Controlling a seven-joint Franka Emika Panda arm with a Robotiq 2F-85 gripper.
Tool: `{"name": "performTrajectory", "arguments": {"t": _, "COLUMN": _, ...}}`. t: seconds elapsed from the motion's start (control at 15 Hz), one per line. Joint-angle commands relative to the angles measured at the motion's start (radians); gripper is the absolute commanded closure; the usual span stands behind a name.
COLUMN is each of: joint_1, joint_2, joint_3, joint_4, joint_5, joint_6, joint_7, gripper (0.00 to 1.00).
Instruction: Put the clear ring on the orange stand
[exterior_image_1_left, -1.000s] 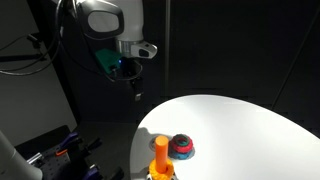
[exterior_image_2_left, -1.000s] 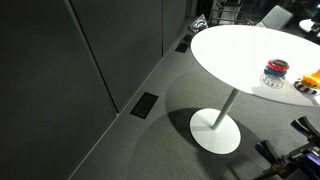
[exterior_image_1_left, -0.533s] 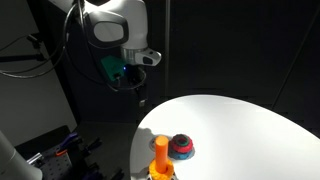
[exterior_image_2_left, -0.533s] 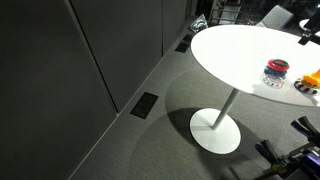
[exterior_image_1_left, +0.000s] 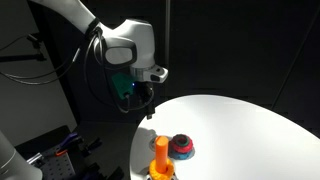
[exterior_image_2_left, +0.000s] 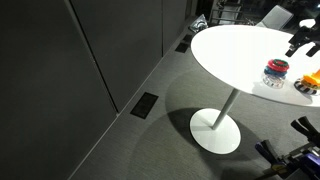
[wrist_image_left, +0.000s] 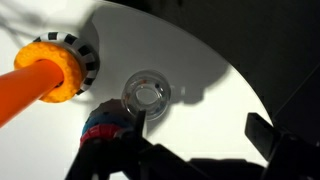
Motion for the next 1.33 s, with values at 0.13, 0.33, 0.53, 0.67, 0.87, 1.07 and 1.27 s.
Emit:
{"name": "performTrajectory", "arguments": {"t": 0.13, "joint_1": -0.022, "joint_2": 0.123, "joint_3": -0.012, "joint_4": 0.025, "joint_5": -0.013, "joint_6": 0.068, "joint_7": 0.012, "gripper": 0.0}}
{"name": "performTrajectory", "arguments": {"t": 0.33, "joint_1": -0.036, "joint_2": 0.185, "joint_3": -0.021, "joint_4": 0.033, "joint_5": 0.001, "joint_6": 0.108, "joint_7": 0.01, "gripper": 0.0}}
{"name": "performTrajectory", "arguments": {"t": 0.53, "joint_1": -0.048, "joint_2": 0.239, "joint_3": -0.026, "joint_4": 0.042, "joint_5": 0.013, "joint_6": 0.169, "joint_7": 0.031, "gripper": 0.0}}
{"name": "performTrajectory", "arguments": {"t": 0.67, "joint_1": -0.055, "joint_2": 0.269, "joint_3": -0.024, "joint_4": 0.05, "joint_5": 0.034, "joint_6": 0.212, "joint_7": 0.049, "gripper": 0.0}}
{"name": "performTrajectory", "arguments": {"t": 0.87, "joint_1": -0.061, "joint_2": 0.307, "joint_3": -0.018, "joint_4": 0.065, "joint_5": 0.062, "joint_6": 0.258, "joint_7": 0.068, "gripper": 0.0}}
{"name": "performTrajectory", "arguments": {"t": 1.07, "joint_1": -0.056, "joint_2": 0.342, "joint_3": -0.021, "joint_4": 0.082, "joint_5": 0.065, "joint_6": 0.282, "joint_7": 0.093, "gripper": 0.0}}
{"name": "performTrajectory", "arguments": {"t": 1.27, "joint_1": -0.057, "joint_2": 0.378, "joint_3": -0.02, "joint_4": 0.103, "joint_5": 0.066, "joint_6": 0.289, "joint_7": 0.111, "gripper": 0.0}}
